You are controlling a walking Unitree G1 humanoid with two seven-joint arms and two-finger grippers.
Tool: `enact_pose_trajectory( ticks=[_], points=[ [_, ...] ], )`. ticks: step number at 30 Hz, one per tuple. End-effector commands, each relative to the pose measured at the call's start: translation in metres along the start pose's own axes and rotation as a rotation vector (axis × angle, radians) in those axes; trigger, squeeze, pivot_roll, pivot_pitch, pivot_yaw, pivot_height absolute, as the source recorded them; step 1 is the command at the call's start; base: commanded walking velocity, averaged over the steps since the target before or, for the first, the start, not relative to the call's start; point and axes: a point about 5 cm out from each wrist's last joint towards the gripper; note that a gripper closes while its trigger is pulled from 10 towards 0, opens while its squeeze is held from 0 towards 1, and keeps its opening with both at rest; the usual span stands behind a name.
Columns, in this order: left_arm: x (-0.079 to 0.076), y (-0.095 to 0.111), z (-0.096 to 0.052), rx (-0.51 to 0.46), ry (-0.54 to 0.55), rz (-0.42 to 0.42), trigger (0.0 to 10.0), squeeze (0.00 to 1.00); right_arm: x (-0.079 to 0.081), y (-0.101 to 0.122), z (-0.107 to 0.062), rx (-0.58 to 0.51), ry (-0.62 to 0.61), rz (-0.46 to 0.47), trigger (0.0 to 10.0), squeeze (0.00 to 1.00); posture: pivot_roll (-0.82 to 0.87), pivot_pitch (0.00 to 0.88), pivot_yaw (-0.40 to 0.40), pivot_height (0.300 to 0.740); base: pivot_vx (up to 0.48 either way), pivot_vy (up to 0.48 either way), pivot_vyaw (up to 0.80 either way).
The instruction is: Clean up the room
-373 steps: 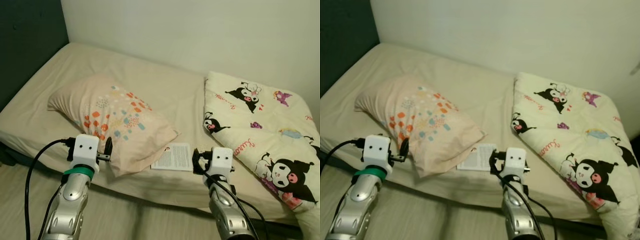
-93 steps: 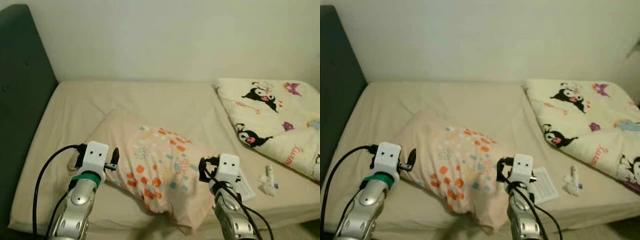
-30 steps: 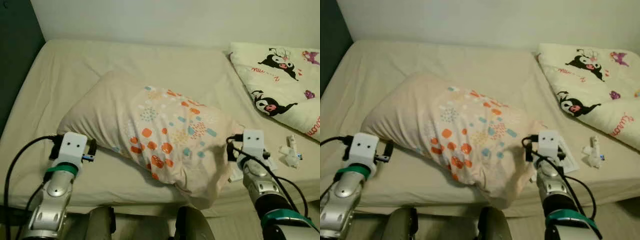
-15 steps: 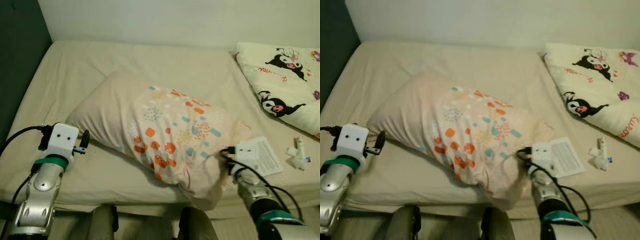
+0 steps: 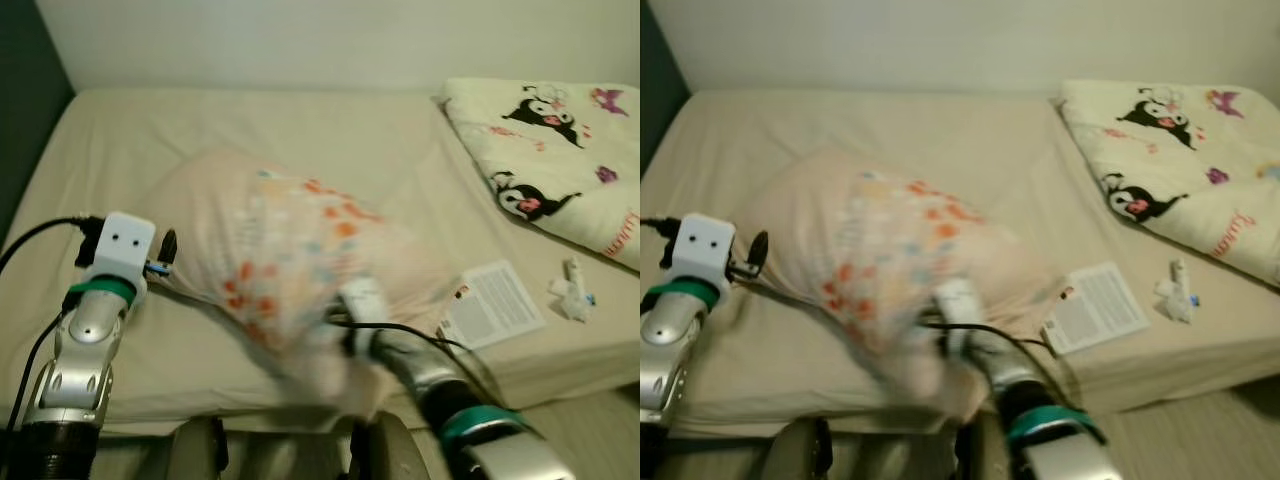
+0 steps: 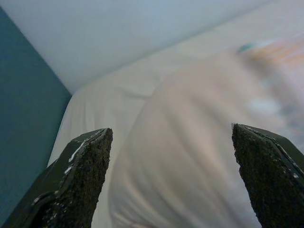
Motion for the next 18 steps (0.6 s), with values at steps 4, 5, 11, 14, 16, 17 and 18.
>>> enact_pose_trajectory(
  ticks=[4, 5, 11, 14, 16, 17, 18],
  points=[
    [0.015, 0.005, 0.001, -0.032, 0.059, 0.011, 10.0, 0.00, 0.032, 0.056, -0.007, -0.221, 0.280, 0.023, 10.0, 0.00, 0.21, 0.066, -0.005, 0.595, 0.000, 0.000, 0.00],
    [0.017, 0.007, 0.002, -0.045, 0.070, 0.015, 10.0, 0.00, 0.041, 0.067, -0.014, -0.266, 0.351, 0.032, 10.0, 0.00, 0.21, 0.066, -0.005, 0.595, 0.000, 0.000, 0.00],
    [0.021, 0.016, 0.007, -0.082, 0.099, 0.001, 10.0, 0.00, 0.068, 0.102, -0.066, -0.514, 0.696, 0.010, 10.0, 0.00, 0.20, 0.065, -0.012, 0.595, 0.000, 0.000, 0.00],
    [0.016, 0.011, 0.006, -0.069, 0.085, -0.004, 10.0, 0.00, 0.066, 0.038, -0.061, -0.281, 0.687, -0.247, 10.0, 0.00, 0.19, 0.067, -0.013, 0.595, 0.000, 0.000, 0.00],
    [0.013, 0.010, 0.005, -0.065, 0.077, -0.005, 10.0, 0.00, 0.066, 0.014, -0.062, -0.182, 0.701, -0.325, 10.0, 0.00, 0.19, 0.067, -0.013, 0.595, 0.000, 0.000, 0.00],
    [0.010, 0.008, 0.005, -0.060, 0.066, -0.001, 10.0, 0.00, 0.062, -0.003, -0.069, -0.113, 0.711, -0.340, 10.0, 0.00, 0.19, 0.072, -0.013, 0.595, 0.000, 0.000, 0.00],
    [0.008, 0.006, 0.004, -0.054, 0.055, 0.004, 10.0, 0.00, 0.055, -0.009, -0.076, -0.100, 0.701, -0.313, 10.0, 0.00, 0.19, 0.072, -0.013, 0.595, 0.000, 0.000, 0.00]
  ],
)
Point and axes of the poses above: a point about 5 cm out from each wrist's last joint towards the gripper, its own z axis pointing out of the wrist towards the gripper, its own y axis along the axis of the wrist's last joint, x = y × z, and after that the axes turned 14 degrees about -z, right-handed
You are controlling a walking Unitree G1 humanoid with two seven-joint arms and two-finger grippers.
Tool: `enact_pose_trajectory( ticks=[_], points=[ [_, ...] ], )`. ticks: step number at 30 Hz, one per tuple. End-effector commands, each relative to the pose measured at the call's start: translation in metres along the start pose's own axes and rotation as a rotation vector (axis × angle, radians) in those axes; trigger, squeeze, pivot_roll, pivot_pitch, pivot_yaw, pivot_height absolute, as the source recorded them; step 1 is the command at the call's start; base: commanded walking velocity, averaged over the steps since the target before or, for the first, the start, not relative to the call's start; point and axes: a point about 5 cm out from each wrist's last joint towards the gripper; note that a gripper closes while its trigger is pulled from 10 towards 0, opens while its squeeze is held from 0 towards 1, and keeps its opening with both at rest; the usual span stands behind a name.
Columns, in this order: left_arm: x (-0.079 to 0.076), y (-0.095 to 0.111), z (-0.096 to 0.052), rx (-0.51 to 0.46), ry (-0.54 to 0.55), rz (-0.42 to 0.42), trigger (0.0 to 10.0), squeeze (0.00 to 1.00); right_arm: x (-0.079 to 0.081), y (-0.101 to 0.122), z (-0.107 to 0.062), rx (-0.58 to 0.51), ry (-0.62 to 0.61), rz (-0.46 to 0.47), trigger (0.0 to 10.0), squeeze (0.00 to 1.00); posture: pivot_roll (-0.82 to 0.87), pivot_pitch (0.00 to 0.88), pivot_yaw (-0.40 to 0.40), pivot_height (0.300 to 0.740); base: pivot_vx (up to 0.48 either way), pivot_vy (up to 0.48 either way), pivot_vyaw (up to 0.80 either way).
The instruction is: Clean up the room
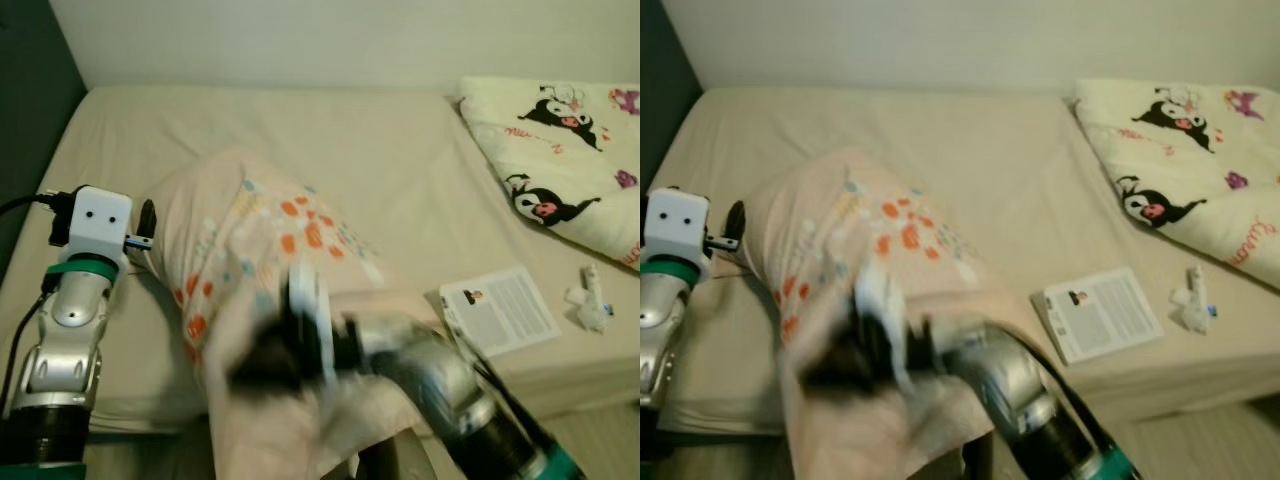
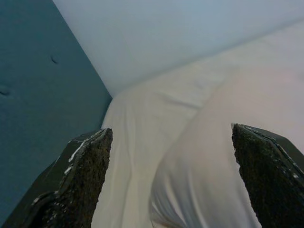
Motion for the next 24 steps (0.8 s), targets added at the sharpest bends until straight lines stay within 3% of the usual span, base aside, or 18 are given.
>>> enact_pose_trajectory(
  ticks=[1, 6, 8, 9, 10, 11, 14, 17, 18, 21, 23, 24],
  points=[
    [-0.006, -0.008, -0.004, 0.026, -0.024, 0.006, 10.0, 0.00, -0.003, 0.007, -0.008, 0.004, 0.013, -0.065, 10.0, 0.00, 0.19, 0.072, -0.013, 0.595, 0.000, 0.000, 0.00],
    [-0.007, -0.011, -0.006, 0.035, -0.033, 0.014, 10.0, 0.00, -0.006, 0.014, -0.032, -0.039, -0.047, -0.014, 10.0, 0.00, 0.19, 0.072, -0.013, 0.595, 0.000, 0.000, 0.00],
    [-0.007, -0.014, -0.006, 0.045, -0.034, 0.017, 10.0, 0.00, -0.019, 0.036, -0.067, -0.137, -0.169, 0.032, 10.0, 0.00, 0.19, 0.072, -0.013, 0.595, 0.000, 0.000, 0.00],
    [-0.007, -0.014, -0.006, 0.045, -0.034, 0.017, 10.0, 0.00, -0.019, 0.036, -0.067, -0.137, -0.169, 0.032, 10.0, 0.00, 0.19, 0.072, -0.013, 0.595, 0.000, 0.000, 0.00],
    [-0.008, -0.015, -0.006, 0.048, -0.038, 0.023, 10.0, 0.00, -0.024, 0.043, -0.083, -0.160, -0.216, 0.038, 10.0, 0.00, 0.18, 0.075, -0.009, 0.595, 0.000, 0.000, 0.00],
    [-0.008, -0.017, -0.006, 0.055, -0.040, 0.026, 10.0, 0.00, -0.032, 0.041, -0.113, -0.126, -0.288, 0.013, 10.0, 0.00, 0.18, 0.075, -0.009, 0.595, 0.000, 0.000, 0.00],
    [-0.008, -0.017, -0.006, 0.056, -0.041, 0.026, 10.0, 0.00, -0.033, 0.039, -0.119, -0.111, -0.297, 0.000, 10.0, 0.00, 0.18, 0.075, -0.009, 0.595, 0.000, 0.000, 0.00],
    [-0.008, -0.020, -0.008, 0.064, -0.041, 0.026, 10.0, 0.00, -0.037, 0.012, -0.153, 0.094, -0.334, -0.028, 10.0, 0.00, 0.18, 0.076, -0.017, 0.595, 0.000, 0.000, 0.00],
    [-0.008, -0.020, -0.008, 0.064, -0.041, 0.026, 10.0, 0.00, -0.037, 0.012, -0.153, 0.094, -0.334, -0.028, 10.0, 0.00, 0.18, 0.076, -0.017, 0.595, 0.000, 0.000, 0.00],
    [-0.007, -0.021, -0.010, 0.071, -0.037, 0.023, 10.0, 0.00, -0.046, -0.014, -0.187, 0.313, -0.474, 0.009, 10.0, 0.00, 0.18, 0.078, -0.020, 0.595, 0.000, 0.000, 0.00],
    [-0.007, -0.023, -0.012, 0.076, -0.040, 0.022, 10.0, 0.00, -0.056, -0.020, -0.202, 0.361, -0.610, 0.032, 10.0, 0.00, 0.18, 0.078, -0.020, 0.595, 0.000, 0.000, 0.00],
    [-0.007, -0.023, -0.012, 0.076, -0.040, 0.022, 10.0, 0.00, -0.056, -0.020, -0.202, 0.361, -0.610, 0.032, 10.0, 0.00, 0.18, 0.078, -0.020, 0.595, 0.000, 0.000, 0.00]
  ],
)
Point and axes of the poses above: a point about 5 cm out from each wrist's last joint towards the gripper, its own z axis pointing out of the wrist towards the gripper, its own y axis along the axis of the wrist's last joint, x = y × z, and after that the axes turned 14 degrees about -z, right-handed
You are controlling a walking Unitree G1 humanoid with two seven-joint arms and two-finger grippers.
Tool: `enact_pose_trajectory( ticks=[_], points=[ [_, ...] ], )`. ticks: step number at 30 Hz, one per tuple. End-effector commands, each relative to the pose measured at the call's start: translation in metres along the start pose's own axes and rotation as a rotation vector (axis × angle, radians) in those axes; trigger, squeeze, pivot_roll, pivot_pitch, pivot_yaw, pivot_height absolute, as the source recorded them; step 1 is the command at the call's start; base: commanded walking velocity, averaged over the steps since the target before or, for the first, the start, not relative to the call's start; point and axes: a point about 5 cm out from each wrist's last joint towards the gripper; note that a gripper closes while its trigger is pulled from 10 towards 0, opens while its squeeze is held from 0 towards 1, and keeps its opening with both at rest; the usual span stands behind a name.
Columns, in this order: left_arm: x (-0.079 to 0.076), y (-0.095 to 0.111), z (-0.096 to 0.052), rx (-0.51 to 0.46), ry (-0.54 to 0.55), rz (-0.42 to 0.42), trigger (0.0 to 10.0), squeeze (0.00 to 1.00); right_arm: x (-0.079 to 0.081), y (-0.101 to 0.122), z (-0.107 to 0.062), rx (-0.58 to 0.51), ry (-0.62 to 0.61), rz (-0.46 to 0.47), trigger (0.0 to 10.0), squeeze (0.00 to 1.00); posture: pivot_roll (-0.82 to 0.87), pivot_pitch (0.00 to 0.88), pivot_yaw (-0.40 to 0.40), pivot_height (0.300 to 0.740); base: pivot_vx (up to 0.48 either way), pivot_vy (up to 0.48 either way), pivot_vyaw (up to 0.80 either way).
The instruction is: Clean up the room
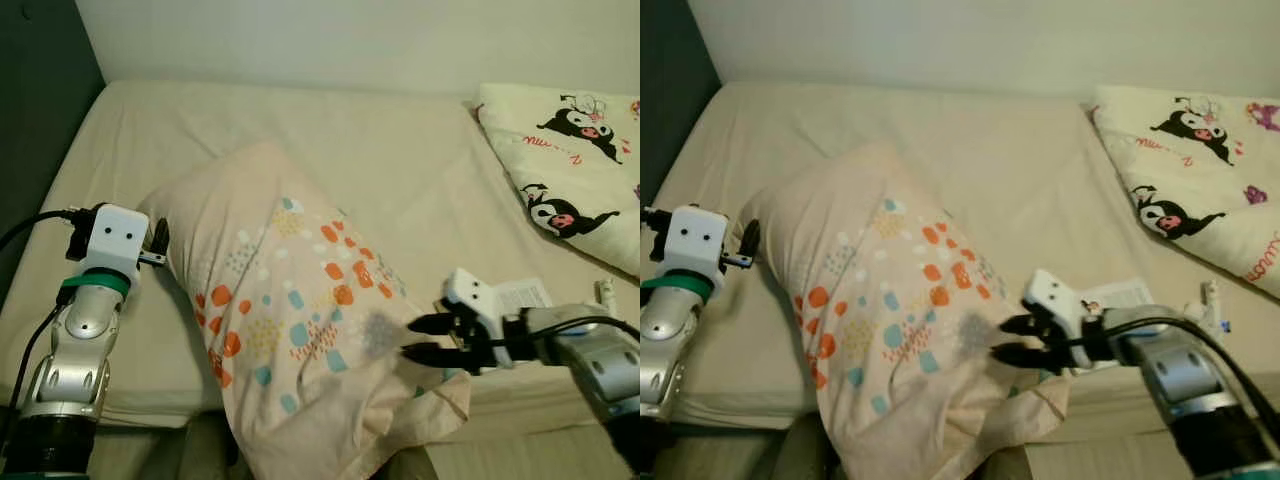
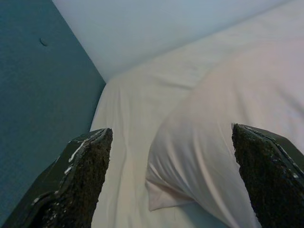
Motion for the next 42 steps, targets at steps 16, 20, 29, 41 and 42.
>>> enact_pose_trajectory(
  ticks=[16, 20, 29, 41, 42],
  points=[
    [0.010, -0.075, -0.065, 0.349, 0.005, -0.020, 10.0, 0.00, -0.025, -0.037, 0.052, 0.127, -0.736, 0.273, 10.0, 0.00, 0.20, 0.078, -0.040, 0.595, 0.000, 0.000, 0.00],
    [0.020, -0.120, -0.091, 0.502, 0.026, 0.056, 10.0, 0.00, -0.011, -0.024, 0.085, 0.093, -0.727, 0.284, 10.0, 0.00, 0.20, 0.062, -0.046, 0.595, 0.000, 0.000, 0.00],
    [-0.002, -0.153, -0.093, 0.571, -0.017, -0.046, 10.0, 0.00, 0.005, 0.016, 0.127, -0.010, -0.705, 0.284, 10.0, 0.00, 0.19, 0.071, -0.047, 0.595, 0.000, 0.000, 0.00],
    [-0.048, -0.158, -0.074, 0.621, -0.113, -0.219, 10.0, 0.00, 0.021, 0.053, 0.155, -0.091, -0.592, 0.224, 10.0, 0.00, 0.15, 0.070, -0.052, 0.595, 0.000, 0.000, 0.00],
    [-0.048, -0.158, -0.074, 0.621, -0.113, -0.219, 10.0, 0.00, 0.021, 0.053, 0.155, -0.091, -0.592, 0.224, 10.0, 0.00, 0.15, 0.070, -0.052, 0.595, 0.000, 0.000, 0.00]
  ],
)
Point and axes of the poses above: a point about 5 cm out from each wrist's last joint towards the gripper, its own z axis pointing out of the wrist towards the gripper, its own y axis along the axis of the wrist's last joint, x = y × z, and after that the axes turned 14 degrees about -z, right-handed
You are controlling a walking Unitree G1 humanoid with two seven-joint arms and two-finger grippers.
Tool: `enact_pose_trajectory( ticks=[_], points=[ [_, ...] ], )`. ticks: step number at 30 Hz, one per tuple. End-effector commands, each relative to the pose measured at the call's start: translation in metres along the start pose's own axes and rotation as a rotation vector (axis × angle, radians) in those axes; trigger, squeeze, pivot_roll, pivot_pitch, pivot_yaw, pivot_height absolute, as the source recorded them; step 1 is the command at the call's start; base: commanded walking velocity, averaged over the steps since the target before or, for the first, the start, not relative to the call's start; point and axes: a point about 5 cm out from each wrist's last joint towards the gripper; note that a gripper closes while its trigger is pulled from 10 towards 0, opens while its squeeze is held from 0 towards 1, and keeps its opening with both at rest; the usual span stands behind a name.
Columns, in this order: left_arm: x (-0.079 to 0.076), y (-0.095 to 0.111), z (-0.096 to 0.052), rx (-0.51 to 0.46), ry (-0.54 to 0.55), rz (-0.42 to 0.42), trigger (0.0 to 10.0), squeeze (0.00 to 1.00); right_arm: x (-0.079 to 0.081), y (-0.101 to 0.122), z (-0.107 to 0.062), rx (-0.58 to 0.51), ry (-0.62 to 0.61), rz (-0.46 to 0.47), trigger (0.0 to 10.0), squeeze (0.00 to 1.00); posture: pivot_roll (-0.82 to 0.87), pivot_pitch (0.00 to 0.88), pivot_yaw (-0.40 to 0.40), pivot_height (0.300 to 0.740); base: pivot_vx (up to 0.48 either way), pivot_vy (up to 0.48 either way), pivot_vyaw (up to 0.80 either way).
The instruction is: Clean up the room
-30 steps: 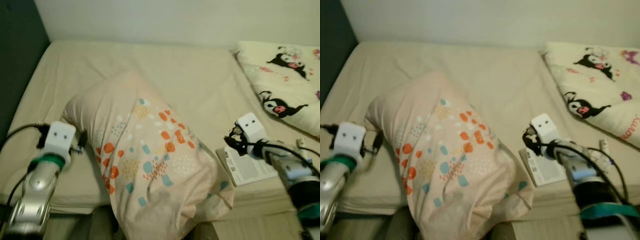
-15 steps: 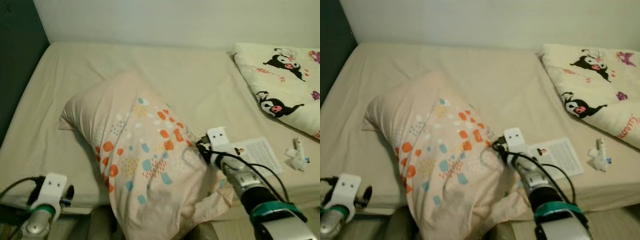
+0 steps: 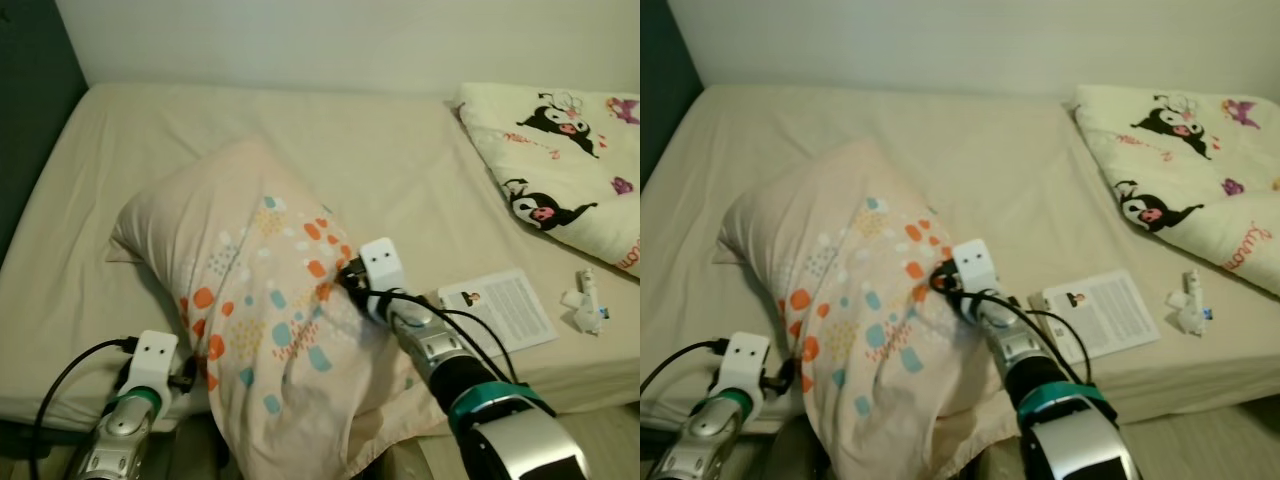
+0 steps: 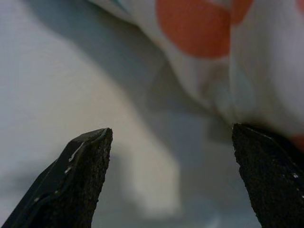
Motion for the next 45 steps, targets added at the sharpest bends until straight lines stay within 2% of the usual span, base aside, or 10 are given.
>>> enact_pose_trajectory(
  ticks=[1, 6, 9, 15, 23, 26, 32, 41, 43, 45],
  points=[
    [-0.012, -0.008, 0.001, 0.033, -0.053, -0.082, 10.0, 0.00, 0.010, -0.006, 0.000, 0.027, 0.062, -0.016, 10.0, 0.00, 0.15, 0.076, -0.058, 0.595, 0.000, 0.000, 0.00],
    [-0.023, -0.004, 0.003, 0.022, -0.109, -0.148, 10.0, 0.00, 0.016, -0.006, 0.000, 0.036, 0.106, -0.020, 10.0, 0.00, 0.15, 0.079, -0.062, 0.595, 0.000, 0.000, 0.00],
    [-0.046, 0.013, 0.008, -0.039, -0.236, -0.333, 10.0, 0.00, 0.045, -0.008, -0.001, 0.064, 0.354, 0.041, 10.0, 0.00, 0.14, 0.076, -0.067, 0.595, 0.000, 0.000, 0.00],
    [-0.042, 0.026, 0.013, -0.084, -0.221, -0.425, 10.0, 0.00, 0.065, -0.001, -0.002, 0.058, 0.490, 0.089, 10.0, 0.00, 0.14, 0.076, -0.067, 0.595, 0.000, 0.000, 0.00],
    [-0.014, 0.045, 0.019, -0.153, -0.107, -0.418, 10.0, 0.00, 0.079, 0.014, 0.000, 0.021, 0.522, 0.117, 10.0, 0.00, 0.15, 0.085, -0.078, 0.595, 0.000, 0.000, 0.00],
    [0.033, 0.080, 0.018, -0.279, 0.013, -0.387, 10.0, 0.00, 0.096, 0.042, 0.003, -0.049, 0.548, 0.221, 10.0, 0.00, 0.16, 0.085, -0.080, 0.595, 0.000, 0.000, 0.00],
    [0.071, 0.120, 0.011, -0.405, 0.091, -0.381, 10.0, 0.00, 0.116, 0.068, 0.004, -0.092, 0.565, 0.315, 10.0, 0.00, 0.17, 0.087, -0.080, 0.595, 0.000, 0.000, 0.00],
    [0.086, 0.174, 0.004, -0.548, 0.087, -0.362, 10.0, 0.00, 0.148, 0.100, -0.002, -0.144, 0.623, 0.414, 10.0, 0.00, 0.19, 0.080, -0.078, 0.595, 0.000, 0.000, 0.00],
    [0.086, 0.174, 0.004, -0.548, 0.087, -0.362, 10.0, 0.00, 0.148, 0.100, -0.002, -0.144, 0.623, 0.414, 10.0, 0.00, 0.19, 0.080, -0.078, 0.595, 0.000, 0.000, 0.00],
    [0.087, 0.205, 0.000, -0.627, 0.072, -0.377, 10.0, 0.00, 0.168, 0.120, -0.008, -0.174, 0.691, 0.437, 10.0, 0.00, 0.19, 0.082, -0.075, 0.595, 0.000, 0.000, 0.00]
  ],
)
Point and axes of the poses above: a point about 5 cm out from each wrist's last joint towards the gripper, its own z axis pointing out of the wrist towards the gripper, its own y axis along the axis of the wrist's last joint, x = y × z, and after that the axes turned 14 degrees about -z, right-handed
